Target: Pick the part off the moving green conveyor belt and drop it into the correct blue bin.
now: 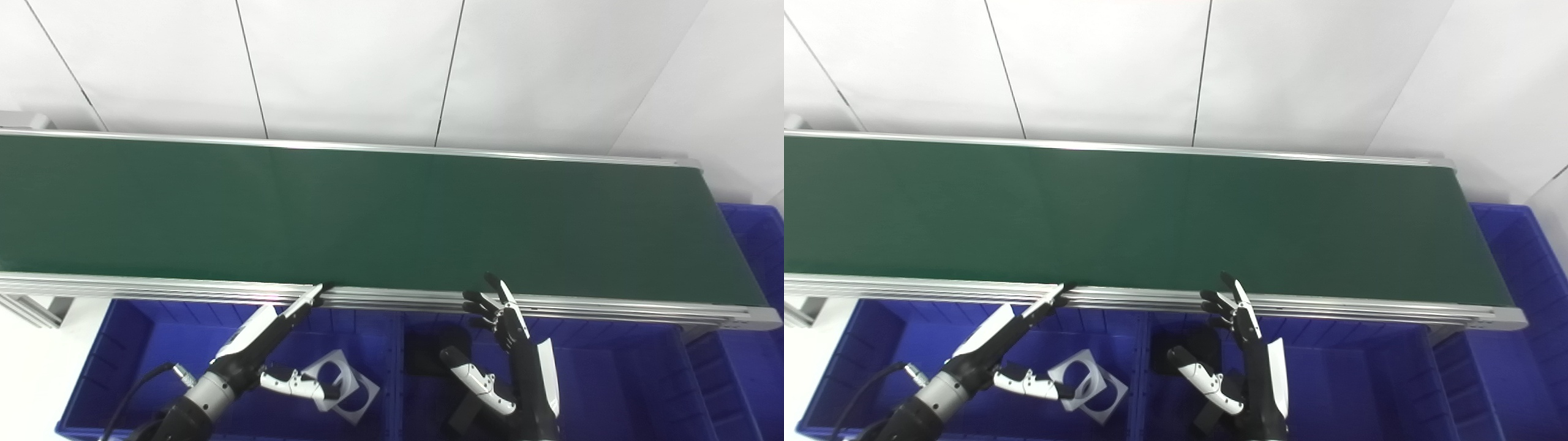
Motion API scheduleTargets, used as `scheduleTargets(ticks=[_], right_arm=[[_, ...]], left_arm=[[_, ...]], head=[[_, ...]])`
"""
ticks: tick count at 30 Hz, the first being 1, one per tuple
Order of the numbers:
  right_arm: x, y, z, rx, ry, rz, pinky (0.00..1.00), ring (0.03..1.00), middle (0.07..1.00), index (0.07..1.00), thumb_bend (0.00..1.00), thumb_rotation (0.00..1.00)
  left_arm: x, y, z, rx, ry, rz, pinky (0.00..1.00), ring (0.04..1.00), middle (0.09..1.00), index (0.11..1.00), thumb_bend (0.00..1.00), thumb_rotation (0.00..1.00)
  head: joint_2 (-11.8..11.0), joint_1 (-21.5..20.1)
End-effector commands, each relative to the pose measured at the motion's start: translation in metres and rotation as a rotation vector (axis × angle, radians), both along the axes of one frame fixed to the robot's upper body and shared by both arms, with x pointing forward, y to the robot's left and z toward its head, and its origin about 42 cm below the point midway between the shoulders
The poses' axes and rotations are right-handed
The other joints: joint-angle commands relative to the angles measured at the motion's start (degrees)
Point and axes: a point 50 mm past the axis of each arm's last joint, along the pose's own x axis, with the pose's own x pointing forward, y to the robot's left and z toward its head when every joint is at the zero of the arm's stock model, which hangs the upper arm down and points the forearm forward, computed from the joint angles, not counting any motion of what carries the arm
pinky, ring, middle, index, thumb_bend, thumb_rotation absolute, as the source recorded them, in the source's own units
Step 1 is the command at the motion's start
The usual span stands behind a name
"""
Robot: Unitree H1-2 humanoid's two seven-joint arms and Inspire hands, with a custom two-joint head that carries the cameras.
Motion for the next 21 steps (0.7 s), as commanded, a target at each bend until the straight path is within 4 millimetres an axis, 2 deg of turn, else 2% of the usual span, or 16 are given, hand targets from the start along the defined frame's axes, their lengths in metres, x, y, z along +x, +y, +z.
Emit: scheduleTargets(ticks=[1, 4, 8, 21], right_arm=[[0.003, 0.004, 0.012, 0.017, -0.033, 0.000, 0.67, 0.747, 0.788, 0.921, 0.68, 0.55], [0.002, 0.004, 0.013, 0.011, -0.024, 0.006, 0.67, 0.745, 0.787, 0.918, 0.68, 0.55], [0.001, 0.005, 0.013, 0.004, -0.012, 0.015, 0.66, 0.744, 0.792, 0.918, 0.68, 0.56], [0.001, 0.002, 0.013, -0.012, 0.023, 0.019, 0.69, 0.760, 0.805, 0.912, 0.69, 0.54]], left_arm=[[0.001, -0.002, 0.009, -0.099, -0.077, -0.015, 0.86, 0.921, 0.939, 0.905, 0.90, 0.39], [-0.002, -0.006, 0.003, -0.191, -0.088, -0.034, 0.82, 0.870, 0.887, 0.869, 0.87, 0.33], [-0.007, -0.006, -0.003, -0.282, -0.058, -0.043, 0.81, 0.830, 0.831, 0.835, 0.89, 0.29], [-0.012, -0.010, -0.005, -0.326, -0.068, 0.050, 0.76, 0.799, 0.814, 0.829, 0.88, 0.25]], head=[[0.2, -0.2], [0.2, -0.3], [0.1, -0.8], [0.3, -0.2]])
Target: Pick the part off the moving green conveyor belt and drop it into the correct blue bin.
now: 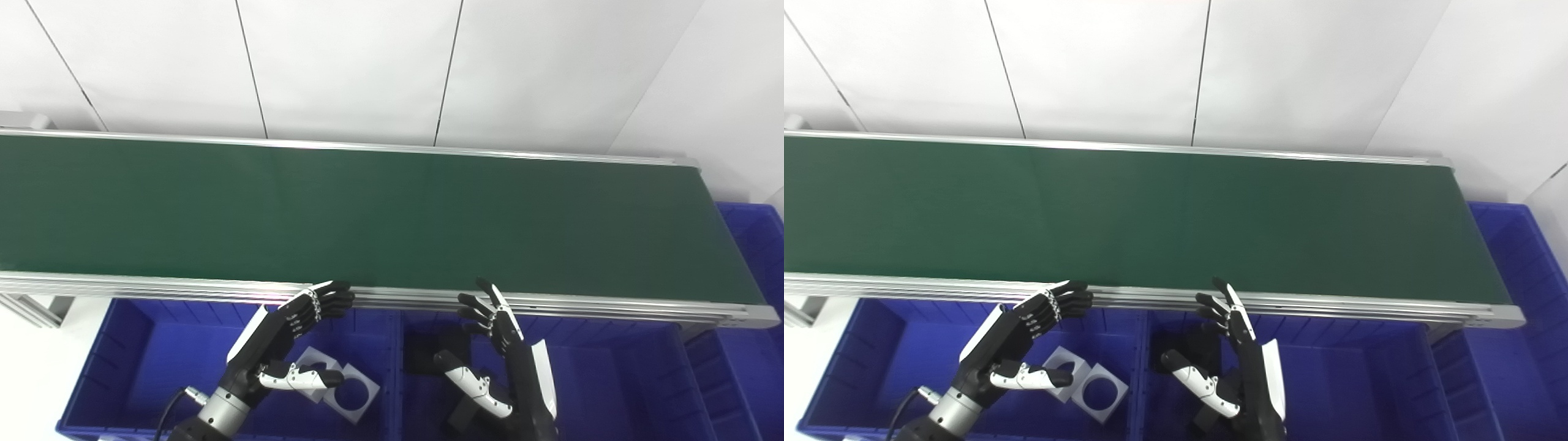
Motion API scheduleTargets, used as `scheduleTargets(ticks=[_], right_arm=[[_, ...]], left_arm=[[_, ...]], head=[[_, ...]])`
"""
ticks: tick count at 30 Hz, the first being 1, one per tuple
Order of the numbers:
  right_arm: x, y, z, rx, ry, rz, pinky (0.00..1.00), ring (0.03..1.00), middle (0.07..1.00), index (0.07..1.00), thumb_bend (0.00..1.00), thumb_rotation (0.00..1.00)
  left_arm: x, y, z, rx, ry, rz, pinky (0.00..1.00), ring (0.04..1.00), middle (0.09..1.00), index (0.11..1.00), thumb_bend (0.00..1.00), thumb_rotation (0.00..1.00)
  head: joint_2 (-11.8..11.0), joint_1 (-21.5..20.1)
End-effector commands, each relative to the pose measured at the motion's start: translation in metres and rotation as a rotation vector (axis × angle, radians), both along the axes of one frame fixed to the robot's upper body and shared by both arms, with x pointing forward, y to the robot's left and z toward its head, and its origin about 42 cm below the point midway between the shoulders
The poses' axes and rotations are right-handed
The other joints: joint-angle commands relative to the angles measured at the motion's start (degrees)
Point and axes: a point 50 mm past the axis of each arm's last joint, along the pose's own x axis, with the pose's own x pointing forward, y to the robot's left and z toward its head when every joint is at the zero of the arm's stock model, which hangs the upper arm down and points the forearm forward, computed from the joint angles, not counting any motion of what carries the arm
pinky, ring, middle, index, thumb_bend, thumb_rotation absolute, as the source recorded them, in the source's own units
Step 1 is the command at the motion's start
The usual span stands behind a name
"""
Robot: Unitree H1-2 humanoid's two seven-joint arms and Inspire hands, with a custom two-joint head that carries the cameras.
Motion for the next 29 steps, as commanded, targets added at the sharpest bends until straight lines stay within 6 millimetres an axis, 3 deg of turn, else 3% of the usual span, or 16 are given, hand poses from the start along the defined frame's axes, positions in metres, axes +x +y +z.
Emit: scheduleTargets(ticks=[1, 10, 29], right_arm=[[0.0028, 0.0011, 0.0093, 0.018, -0.030, -0.002, 0.70, 0.768, 0.810, 0.912, 0.69, 0.53], [0.0033, -0.0014, 0.0092, 0.022, -0.036, 0.007, 0.75, 0.820, 0.865, 0.920, 0.64, 0.48], [0.0052, -0.0022, 0.0094, 0.022, -0.041, 0.005, 0.75, 0.814, 0.855, 0.924, 0.64, 0.51]], left_arm=[[0.0018, -0.0002, 0.0092, -0.003, -0.070, 0.027, 0.76, 0.810, 0.825, 0.839, 0.87, 0.24], [0.0010, -0.0008, 0.0096, -0.019, -0.073, 0.101, 0.79, 0.833, 0.841, 0.850, 0.83, 0.21], [0.0004, -0.0037, 0.0120, 0.032, -0.085, 0.121, 0.75, 0.809, 0.825, 0.828, 0.83, 0.20]], head=[[0.1, 0.2], [0.1, 0.5], [0.2, 0.5]])
